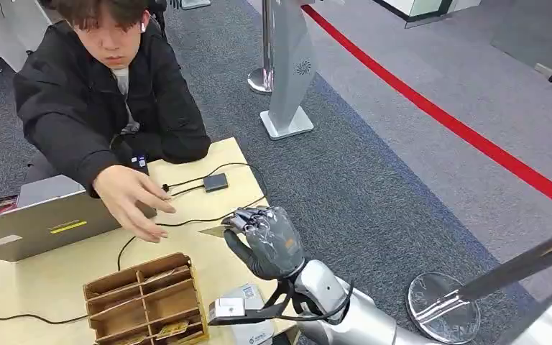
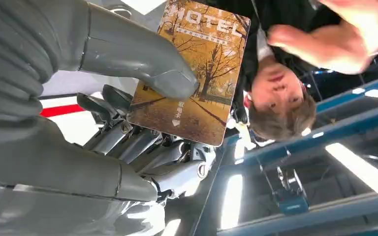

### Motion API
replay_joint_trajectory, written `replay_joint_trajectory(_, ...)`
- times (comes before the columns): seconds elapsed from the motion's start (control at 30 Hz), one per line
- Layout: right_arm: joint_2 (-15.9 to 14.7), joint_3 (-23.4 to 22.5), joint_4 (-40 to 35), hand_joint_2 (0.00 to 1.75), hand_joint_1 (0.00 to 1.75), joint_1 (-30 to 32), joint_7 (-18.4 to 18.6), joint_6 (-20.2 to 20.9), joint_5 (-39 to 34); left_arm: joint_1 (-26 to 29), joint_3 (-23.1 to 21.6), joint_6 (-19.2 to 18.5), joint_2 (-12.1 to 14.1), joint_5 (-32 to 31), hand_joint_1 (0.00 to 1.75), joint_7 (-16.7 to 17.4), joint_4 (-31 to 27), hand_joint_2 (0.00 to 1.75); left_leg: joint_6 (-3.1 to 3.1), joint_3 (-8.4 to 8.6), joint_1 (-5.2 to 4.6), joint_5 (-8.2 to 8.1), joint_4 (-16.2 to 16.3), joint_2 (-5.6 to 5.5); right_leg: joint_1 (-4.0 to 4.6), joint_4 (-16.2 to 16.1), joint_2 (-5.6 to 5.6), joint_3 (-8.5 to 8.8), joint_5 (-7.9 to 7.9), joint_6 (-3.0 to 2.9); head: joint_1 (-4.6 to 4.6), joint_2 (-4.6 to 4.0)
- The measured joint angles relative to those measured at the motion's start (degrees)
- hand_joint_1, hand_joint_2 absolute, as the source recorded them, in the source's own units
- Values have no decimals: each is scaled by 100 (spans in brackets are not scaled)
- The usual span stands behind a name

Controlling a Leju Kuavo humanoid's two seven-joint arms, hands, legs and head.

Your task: Pass the card to the sensor for recognition and then transmit it.

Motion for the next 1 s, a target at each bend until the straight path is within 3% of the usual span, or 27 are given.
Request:
replay_joint_trajectory(0.37, 177, 96, 232, 175, 175, -595, 39, 267, -385, -17, 0, -39, 4, 0, 0, -7, 0, 0, 0, -1, 2, 0, 0, 0, 0, 1, 0, 0, 0, 0, 0, 0)
replay_joint_trajectory(0.57, 199, 426, 359, 175, 175, -846, -324, 652, -1550, -49, 0, -127, 7, 0, 0, -4, 0, 0, 0, -1, 2, 0, 0, 0, 0, 1, 0, 0, 0, 0, 0, 0)
replay_joint_trajectory(0.67, 234, 582, 418, 175, 175, -951, -483, 838, -1954, -47, 0, -403, 7, 0, 0, 63, 0, 0, -1, -2, 3, 1, 0, -2, 1, 2, -2, 0, 0, 0, 0, 0)
replay_joint_trajectory(0.7, 241, 621, 433, 175, 159, -977, -525, 890, -2068, -46, 0, -505, 7, 0, 0, 88, 0, 0, -1, -2, 3, 1, 0, -2, 1, 2, -2, 0, 0, 0, 0, 0)
replay_joint_trajectory(0.73, 256, 660, 450, 175, 70, -1002, -568, 940, -2174, -46, 0, -612, 7, 0, 0, 125, 0, 0, -1, -3, 4, 1, 0, -2, 1, 2, -2, 0, 0, 0, 0, 0)
replay_joint_trajectory(0.77, 267, 697, 466, 175, 0, -1025, -601, 977, -2260, -45, 0, -710, 7, 0, 0, 129, 0, 0, -1, -3, 5, 1, 0, -2, 1, 2, -2, 0, 0, 0, 0, 0)
replay_joint_trajectory(0.87, 315, 820, 488, 175, 0, -1114, -678, 1181, -2590, -34, 0, -962, 7, 0, 0, 182, 0, 0, -1, -4, 5, 0, 0, 0, 1, 2, 0, -1, 0, 0, 2, 0)
replay_joint_trajectory(0.9, 332, 861, 488, 0, 0, -1156, -675, 1267, -2686, -28, -2, -1072, 9, 0, 0, 188, 0, 0, -1, -3, 5, 0, 0, 0, 1, 2, 0, -1, 0, 0, 0, 0)
replay_joint_trajectory(1.0, 350, 951, 488, 0, 0, -1255, -684, 1460, -2974, 16, -2, -1409, 9, 0, 0, 210, 0, 0, -1, -3, 5, 0, 0, 0, 1, 2, 0, 0, 0, 0, 0, 0)
